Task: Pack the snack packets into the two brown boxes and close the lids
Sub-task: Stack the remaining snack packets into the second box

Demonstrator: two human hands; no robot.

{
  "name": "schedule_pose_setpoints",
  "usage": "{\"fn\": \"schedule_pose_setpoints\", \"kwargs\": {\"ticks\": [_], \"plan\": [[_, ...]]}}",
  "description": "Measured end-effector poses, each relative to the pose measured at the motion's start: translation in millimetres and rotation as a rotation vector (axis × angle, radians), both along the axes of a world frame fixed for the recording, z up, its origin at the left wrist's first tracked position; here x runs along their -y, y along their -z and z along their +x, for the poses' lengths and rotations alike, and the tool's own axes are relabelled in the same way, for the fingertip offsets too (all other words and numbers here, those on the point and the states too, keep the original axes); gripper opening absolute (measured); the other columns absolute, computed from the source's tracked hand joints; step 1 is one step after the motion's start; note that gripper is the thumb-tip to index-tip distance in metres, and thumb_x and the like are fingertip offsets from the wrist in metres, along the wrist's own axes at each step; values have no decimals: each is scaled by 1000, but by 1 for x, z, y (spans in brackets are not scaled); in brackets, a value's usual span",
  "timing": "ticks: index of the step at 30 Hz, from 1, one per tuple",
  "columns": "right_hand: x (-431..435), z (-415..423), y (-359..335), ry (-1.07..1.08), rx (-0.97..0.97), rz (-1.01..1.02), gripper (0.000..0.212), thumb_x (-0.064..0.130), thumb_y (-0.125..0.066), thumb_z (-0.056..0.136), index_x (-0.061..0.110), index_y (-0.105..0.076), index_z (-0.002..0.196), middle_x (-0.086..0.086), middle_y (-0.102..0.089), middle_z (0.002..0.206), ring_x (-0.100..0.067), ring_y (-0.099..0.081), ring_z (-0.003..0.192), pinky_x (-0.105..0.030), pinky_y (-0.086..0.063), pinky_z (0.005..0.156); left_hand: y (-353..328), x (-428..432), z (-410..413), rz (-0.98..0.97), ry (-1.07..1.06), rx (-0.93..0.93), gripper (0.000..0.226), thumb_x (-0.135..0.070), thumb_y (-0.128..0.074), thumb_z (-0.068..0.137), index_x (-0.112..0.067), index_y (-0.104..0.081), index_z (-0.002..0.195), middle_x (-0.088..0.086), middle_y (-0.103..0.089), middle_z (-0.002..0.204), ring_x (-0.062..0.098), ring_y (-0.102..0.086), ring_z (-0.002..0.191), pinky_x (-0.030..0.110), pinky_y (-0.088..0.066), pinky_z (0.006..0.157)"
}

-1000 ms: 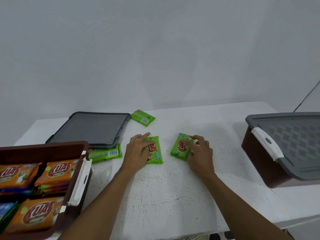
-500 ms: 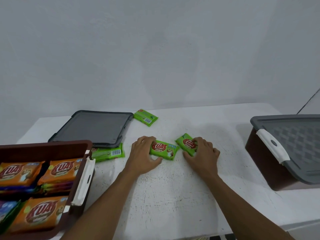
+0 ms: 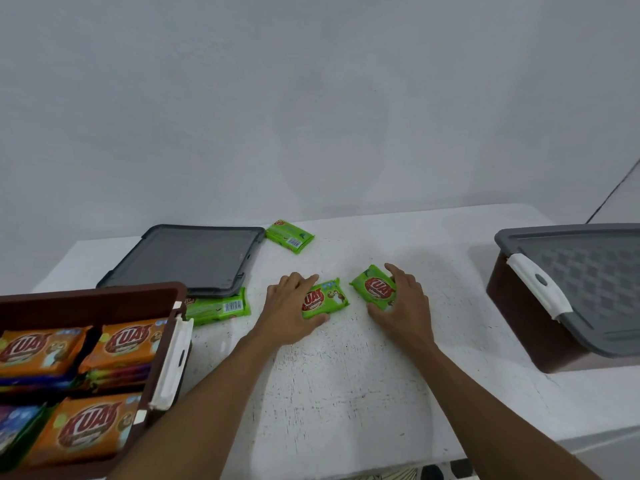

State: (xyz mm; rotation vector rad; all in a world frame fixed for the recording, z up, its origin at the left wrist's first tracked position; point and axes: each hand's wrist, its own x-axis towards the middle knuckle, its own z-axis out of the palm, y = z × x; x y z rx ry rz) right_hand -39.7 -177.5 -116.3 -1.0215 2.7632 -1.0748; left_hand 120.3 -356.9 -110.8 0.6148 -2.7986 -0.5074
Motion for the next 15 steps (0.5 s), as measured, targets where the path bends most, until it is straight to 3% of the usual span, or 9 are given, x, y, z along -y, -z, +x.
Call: {"fn": "schedule_pose_setpoints", "kwargs": {"ticks": [4,8,11,13,15], "plan": [[0,3,-4,-19,-36,85,79,41,-72,76,27,-36,145,-1,-55,129,-23,-49,114,-41,-38,95,-32,3,-13,20,46,259,80,-56,-71,76,-19,-37,138,0,-39,121,22,-53,104,38,-48,84],[2,-8,-26,-63,138,237,80,43,-76,73,28,-38,142,-4,-61,125,-24,-57,110,-37,-46,93,-69,9,-17,-113,91,473,76,-56,-75,69,-21,-38,126,5,-52,113,25,-56,92,35,-44,71],[8,-10,-50,-127,209,400,75,54,-74,72,26,-45,136,-4,-61,122,-22,-59,104,-35,-51,89,-98,24,-5,-19,90,466,75,-60,-70,72,-24,-38,129,5,-56,116,24,-57,94,35,-49,77],[12,-2,-62,-149,219,395,71,53,-73,73,24,-47,132,-4,-61,115,-21,-61,96,-36,-55,84,-118,32,8,-31,96,382,80,-65,-67,75,-24,-37,137,3,-55,127,25,-56,107,34,-46,87],[22,18,-76,-162,258,326,68,50,-76,72,22,-48,127,-5,-62,110,-18,-63,86,-33,-56,73,-138,43,32,-83,103,333,82,-70,-63,76,-26,-36,139,1,-54,122,23,-55,105,32,-41,83]]}}
